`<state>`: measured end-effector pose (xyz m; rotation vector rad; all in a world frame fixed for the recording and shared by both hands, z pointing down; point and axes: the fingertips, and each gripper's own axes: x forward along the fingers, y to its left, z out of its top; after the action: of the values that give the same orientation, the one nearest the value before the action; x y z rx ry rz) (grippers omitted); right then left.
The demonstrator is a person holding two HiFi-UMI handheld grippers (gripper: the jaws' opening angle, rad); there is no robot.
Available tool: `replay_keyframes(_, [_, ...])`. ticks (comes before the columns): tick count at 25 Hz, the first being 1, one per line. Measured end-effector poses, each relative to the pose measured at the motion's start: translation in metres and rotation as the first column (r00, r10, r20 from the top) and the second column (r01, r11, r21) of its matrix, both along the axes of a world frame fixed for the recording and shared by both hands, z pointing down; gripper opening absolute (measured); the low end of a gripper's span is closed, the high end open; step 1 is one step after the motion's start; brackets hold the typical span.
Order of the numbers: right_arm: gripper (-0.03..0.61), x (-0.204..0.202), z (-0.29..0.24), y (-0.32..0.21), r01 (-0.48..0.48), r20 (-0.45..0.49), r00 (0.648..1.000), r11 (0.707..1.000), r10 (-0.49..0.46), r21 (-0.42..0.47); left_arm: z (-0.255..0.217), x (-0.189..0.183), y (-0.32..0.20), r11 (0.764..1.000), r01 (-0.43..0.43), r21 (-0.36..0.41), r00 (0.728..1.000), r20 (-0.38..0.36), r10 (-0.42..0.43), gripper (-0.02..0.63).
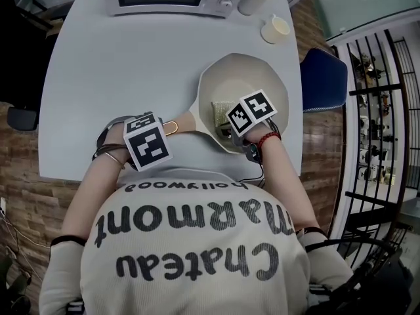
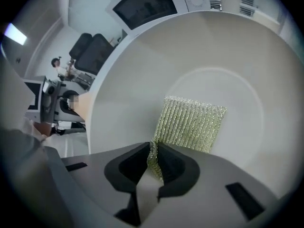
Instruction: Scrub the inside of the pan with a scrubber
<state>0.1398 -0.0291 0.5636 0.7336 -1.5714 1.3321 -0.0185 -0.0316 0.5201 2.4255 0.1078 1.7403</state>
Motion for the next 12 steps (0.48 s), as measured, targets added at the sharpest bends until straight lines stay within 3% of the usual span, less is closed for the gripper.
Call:
replay_keyframes(4, [0.054, 0.014, 0.005, 0.005, 0.055, -0.108, 0.993, 0.998, -0.056, -0.014, 0.000, 0.003, 0.002, 1.000, 0.002, -0.002, 1.000, -0.002, -0.002, 0.103])
replay_keyframes(12, [0.052, 0.054, 0.009, 0.019, 0.065, -0.238, 0.967, 0.993, -0.088, -0.101, 0.001, 0.001, -0.001, 1.000, 0.016, -0.004, 1.000, -0.006, -0.016, 0.106])
